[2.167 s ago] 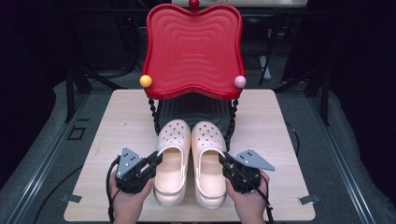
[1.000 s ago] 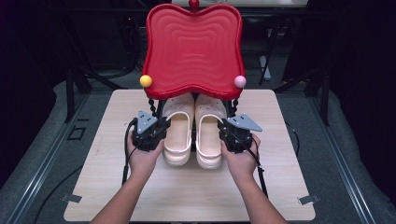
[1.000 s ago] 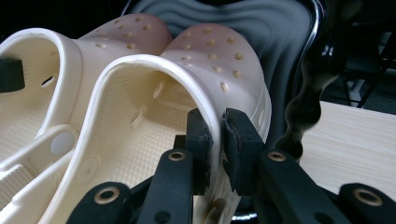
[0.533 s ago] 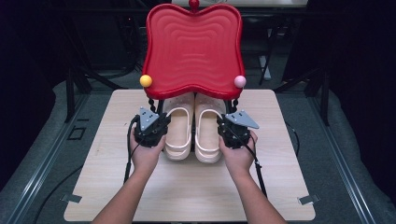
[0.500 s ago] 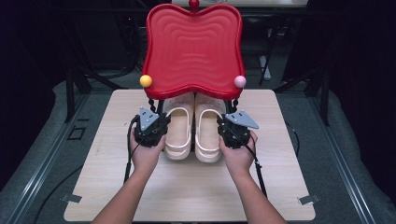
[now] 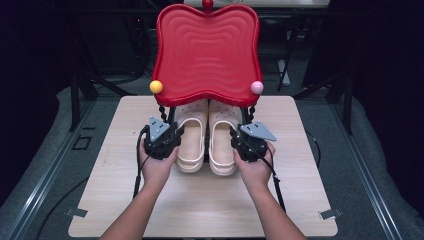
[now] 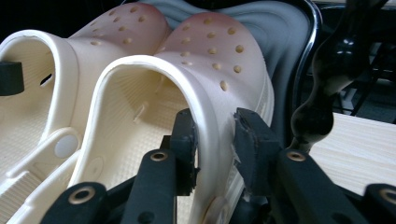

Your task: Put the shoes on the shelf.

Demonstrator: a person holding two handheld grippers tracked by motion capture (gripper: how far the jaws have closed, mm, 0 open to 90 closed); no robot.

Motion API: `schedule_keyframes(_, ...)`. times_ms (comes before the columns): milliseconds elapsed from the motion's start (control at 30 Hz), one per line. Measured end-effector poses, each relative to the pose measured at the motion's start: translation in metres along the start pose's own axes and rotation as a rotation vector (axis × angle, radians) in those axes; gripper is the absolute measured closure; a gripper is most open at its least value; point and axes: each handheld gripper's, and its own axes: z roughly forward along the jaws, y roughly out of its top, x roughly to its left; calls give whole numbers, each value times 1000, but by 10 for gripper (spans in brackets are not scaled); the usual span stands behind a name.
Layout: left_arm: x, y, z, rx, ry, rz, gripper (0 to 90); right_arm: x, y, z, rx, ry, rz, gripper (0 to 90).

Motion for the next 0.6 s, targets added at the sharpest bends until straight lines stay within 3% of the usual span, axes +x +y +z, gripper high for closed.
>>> schedule_keyframes(133,-1,0,-1,5,-7,6,652,1,-1,1,2,7,-6,664)
schedule_keyframes(300,-1,-2,-4,-16,-22,-18,600,2,-3,-2,1,14,-12,645)
schedule_keyframes(600,-2,-5,-12,-15,-45,-18,592,3,-5,-8,-11,29,-21,631)
